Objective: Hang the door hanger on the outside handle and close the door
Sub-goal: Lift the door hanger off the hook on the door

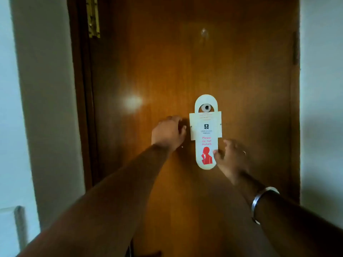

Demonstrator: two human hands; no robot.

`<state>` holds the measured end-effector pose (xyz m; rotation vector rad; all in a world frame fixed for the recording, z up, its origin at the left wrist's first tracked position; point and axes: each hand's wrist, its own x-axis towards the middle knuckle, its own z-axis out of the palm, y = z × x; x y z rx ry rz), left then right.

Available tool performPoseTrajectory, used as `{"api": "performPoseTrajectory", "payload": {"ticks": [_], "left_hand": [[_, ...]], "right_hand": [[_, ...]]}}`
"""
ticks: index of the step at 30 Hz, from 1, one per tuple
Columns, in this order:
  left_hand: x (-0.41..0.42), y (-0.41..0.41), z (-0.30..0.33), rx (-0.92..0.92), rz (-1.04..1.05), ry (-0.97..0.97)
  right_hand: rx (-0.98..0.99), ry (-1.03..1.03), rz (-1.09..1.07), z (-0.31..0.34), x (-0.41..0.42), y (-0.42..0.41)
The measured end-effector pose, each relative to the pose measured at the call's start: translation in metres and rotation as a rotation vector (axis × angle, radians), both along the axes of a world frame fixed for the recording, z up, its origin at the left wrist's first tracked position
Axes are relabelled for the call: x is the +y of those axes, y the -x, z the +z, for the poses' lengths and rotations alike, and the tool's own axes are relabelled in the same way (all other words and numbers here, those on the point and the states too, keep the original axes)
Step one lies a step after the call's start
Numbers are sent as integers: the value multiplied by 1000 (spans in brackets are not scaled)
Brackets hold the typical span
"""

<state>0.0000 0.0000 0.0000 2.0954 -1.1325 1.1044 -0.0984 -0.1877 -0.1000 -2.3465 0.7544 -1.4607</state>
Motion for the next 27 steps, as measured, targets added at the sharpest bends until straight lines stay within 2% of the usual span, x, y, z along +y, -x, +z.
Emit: {"api": "performPoseTrajectory", "payload": {"ticks": [2, 6, 8, 13, 18, 23, 27], "left_hand": [[-18, 2, 17, 148, -42, 91], [-54, 5, 50, 354, -146, 213], [-64, 2, 63, 423, -223, 215], [-86, -3, 84, 556, -241, 224], [-98, -5, 79, 573, -171, 210], [-95, -8, 80, 605, -203, 190], [-83, -10, 86, 587, -270, 195]], "right_hand": [[4, -148, 73, 5, -10, 3], [40, -231, 150, 11, -26, 0], [36, -272, 186, 12, -26, -5], [-27, -387, 299, 9, -24, -12], [-29, -377, 298, 7, -22, -21], [-62, -467, 331, 8, -25, -26], [-142, -508, 476, 19, -35, -12]]}}
